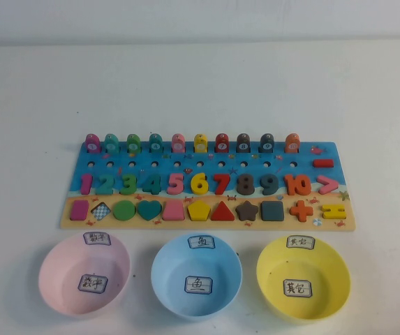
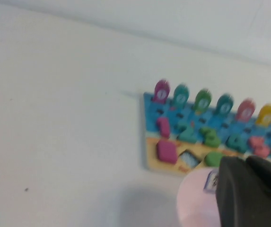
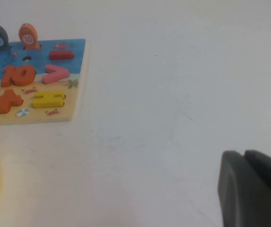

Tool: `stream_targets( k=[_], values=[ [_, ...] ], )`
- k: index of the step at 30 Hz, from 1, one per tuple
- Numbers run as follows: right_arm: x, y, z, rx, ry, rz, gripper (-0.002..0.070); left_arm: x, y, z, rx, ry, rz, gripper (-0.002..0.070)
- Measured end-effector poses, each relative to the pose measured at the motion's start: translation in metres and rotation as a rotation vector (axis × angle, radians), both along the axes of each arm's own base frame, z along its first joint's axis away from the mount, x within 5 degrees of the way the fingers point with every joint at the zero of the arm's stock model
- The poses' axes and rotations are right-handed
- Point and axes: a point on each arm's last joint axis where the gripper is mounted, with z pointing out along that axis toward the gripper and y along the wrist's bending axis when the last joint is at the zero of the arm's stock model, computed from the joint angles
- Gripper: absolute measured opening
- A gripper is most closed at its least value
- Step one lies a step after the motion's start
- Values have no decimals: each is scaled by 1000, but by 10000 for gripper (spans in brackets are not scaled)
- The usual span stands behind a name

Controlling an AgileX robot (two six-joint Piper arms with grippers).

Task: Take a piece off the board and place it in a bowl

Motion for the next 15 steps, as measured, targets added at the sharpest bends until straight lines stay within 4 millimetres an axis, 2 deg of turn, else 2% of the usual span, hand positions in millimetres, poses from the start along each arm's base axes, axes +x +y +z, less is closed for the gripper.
stream_targets(
  k=[5, 11, 15],
  values=[
    [0, 0, 0, 0, 0, 0, -17, 1, 0, 13, -230, -108, 16, -6],
    [0, 0, 0, 0, 0, 0, -17, 1, 1, 18, -278, -164, 28, -6],
    [0, 0, 0, 0, 0, 0, -17, 0, -1, 43, -319, -139, 3, -6]
  ],
)
